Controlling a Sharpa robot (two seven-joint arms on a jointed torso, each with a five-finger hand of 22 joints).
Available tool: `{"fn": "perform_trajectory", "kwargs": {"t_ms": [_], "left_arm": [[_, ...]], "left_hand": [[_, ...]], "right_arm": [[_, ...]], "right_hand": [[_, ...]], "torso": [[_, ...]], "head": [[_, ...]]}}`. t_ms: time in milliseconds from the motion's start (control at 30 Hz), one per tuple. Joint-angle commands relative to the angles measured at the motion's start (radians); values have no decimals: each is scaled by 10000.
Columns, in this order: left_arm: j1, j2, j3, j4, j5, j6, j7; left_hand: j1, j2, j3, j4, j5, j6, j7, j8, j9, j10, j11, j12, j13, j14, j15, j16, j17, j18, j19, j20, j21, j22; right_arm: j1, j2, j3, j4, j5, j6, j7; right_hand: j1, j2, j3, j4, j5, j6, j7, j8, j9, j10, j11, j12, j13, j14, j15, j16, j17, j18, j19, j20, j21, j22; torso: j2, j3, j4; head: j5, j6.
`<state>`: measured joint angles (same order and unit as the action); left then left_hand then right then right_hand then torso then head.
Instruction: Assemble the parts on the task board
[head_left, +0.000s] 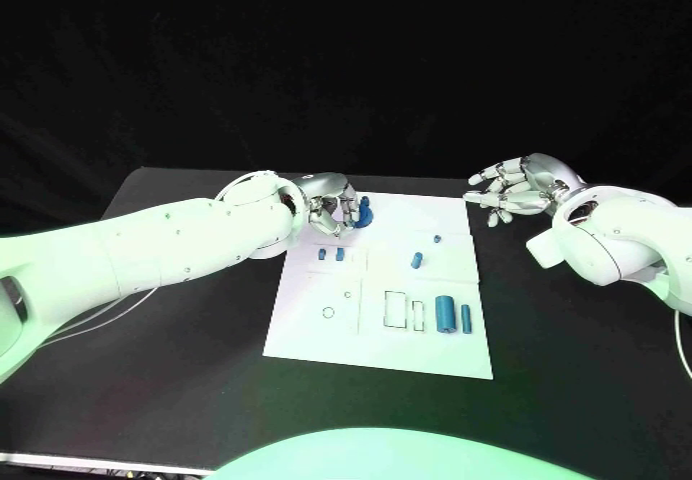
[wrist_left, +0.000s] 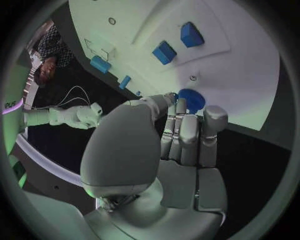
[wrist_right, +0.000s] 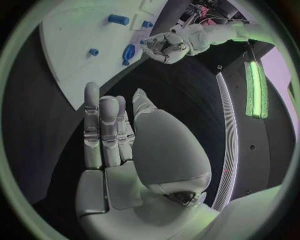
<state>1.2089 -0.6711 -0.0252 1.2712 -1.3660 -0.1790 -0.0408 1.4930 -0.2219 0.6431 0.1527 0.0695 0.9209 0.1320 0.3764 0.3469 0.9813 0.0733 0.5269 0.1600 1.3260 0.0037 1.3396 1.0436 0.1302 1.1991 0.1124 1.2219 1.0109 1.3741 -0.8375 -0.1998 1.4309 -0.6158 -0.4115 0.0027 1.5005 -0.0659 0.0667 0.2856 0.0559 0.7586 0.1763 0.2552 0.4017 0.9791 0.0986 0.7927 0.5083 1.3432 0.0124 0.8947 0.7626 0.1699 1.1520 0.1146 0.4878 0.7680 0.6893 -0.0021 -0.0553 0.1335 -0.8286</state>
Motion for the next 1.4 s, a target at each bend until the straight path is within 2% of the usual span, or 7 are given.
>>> {"fn": "perform_trajectory", "kwargs": {"t_ms": [33,333,433,633,733,967,1400], "left_arm": [[6,-115,44,122,292,-149,154],[8,-280,80,68,298,140,57],[8,-299,70,33,276,256,43],[4,-312,33,-23,189,461,-3],[3,-334,20,-35,161,584,-27],[1,-384,8,-25,115,994,-116],[0,-432,4,-11,120,1279,-114]], "left_hand": [[-21,-14,-7,-64,-6,14,63,-38,-11,87,16,-34,-17,43,24,13,-18,-62,71,10,49,-17],[-53,-31,3,-70,-12,26,72,-55,-13,90,28,-76,-26,52,34,19,-3,-73,98,16,79,31],[-60,-29,10,-76,-13,42,76,-56,-11,110,27,-83,-25,60,35,25,6,-76,104,19,87,43],[-61,-32,27,-96,-5,65,74,-60,-9,139,24,-97,-24,56,35,18,-14,-71,91,22,78,28],[-63,-32,28,-96,-5,68,74,-60,-8,142,24,-99,-24,50,35,12,-27,-69,85,22,73,19],[-77,-30,56,-121,3,125,66,-60,-1,200,14,-123,-20,45,33,4,-47,-60,55,25,53,-12],[-97,-38,71,-138,0,167,63,-61,5,246,7,-142,-16,36,28,-7,-70,-56,42,24,47,-19]], "right_arm": [[-7,-4,1,1,-141,104,90],[-9,4,1,-11,-142,107,84],[-10,16,1,-16,-143,111,85],[-13,21,1,-17,-143,105,87],[-14,20,1,-16,-143,103,87],[-15,14,1,-6,-143,101,87],[-15,13,1,-3,-143,116,75]], "right_hand": [[49,17,-12,-43,-21,-59,26,69,-17,3,-78,-38,-8,47,-19,-21,11,123,74,5,-31,-9],[47,21,-11,-39,-22,-59,26,74,-20,5,-78,-36,-21,53,-20,-30,19,123,83,4,-45,-19],[47,21,-11,-39,-22,-59,26,74,-20,5,-78,-36,-21,53,-20,-30,19,123,83,4,-45,-19],[47,21,-11,-39,-22,-59,26,74,-20,5,-78,-36,-21,53,-20,-30,19,123,83,4,-45,-19],[47,21,-11,-39,-22,-59,26,74,-20,5,-78,-36,-21,53,-20,-30,19,123,83,4,-45,-19],[47,21,-11,-39,-22,-59,26,74,-20,5,-78,-36,-21,53,-20,-30,19,123,83,4,-45,-19],[47,21,-11,-39,-22,-59,26,74,-20,5,-78,-36,-21,53,-20,-30,19,123,83,4,-45,-19]], "torso": [[5,4,-10],[17,5,5],[9,15,-7],[19,0,-18],[4,6,-27],[14,14,-21],[11,7,-18]], "head": [[13,-6],[32,-35],[62,-51],[63,-59],[75,-70],[53,-66],[37,-82]]}}
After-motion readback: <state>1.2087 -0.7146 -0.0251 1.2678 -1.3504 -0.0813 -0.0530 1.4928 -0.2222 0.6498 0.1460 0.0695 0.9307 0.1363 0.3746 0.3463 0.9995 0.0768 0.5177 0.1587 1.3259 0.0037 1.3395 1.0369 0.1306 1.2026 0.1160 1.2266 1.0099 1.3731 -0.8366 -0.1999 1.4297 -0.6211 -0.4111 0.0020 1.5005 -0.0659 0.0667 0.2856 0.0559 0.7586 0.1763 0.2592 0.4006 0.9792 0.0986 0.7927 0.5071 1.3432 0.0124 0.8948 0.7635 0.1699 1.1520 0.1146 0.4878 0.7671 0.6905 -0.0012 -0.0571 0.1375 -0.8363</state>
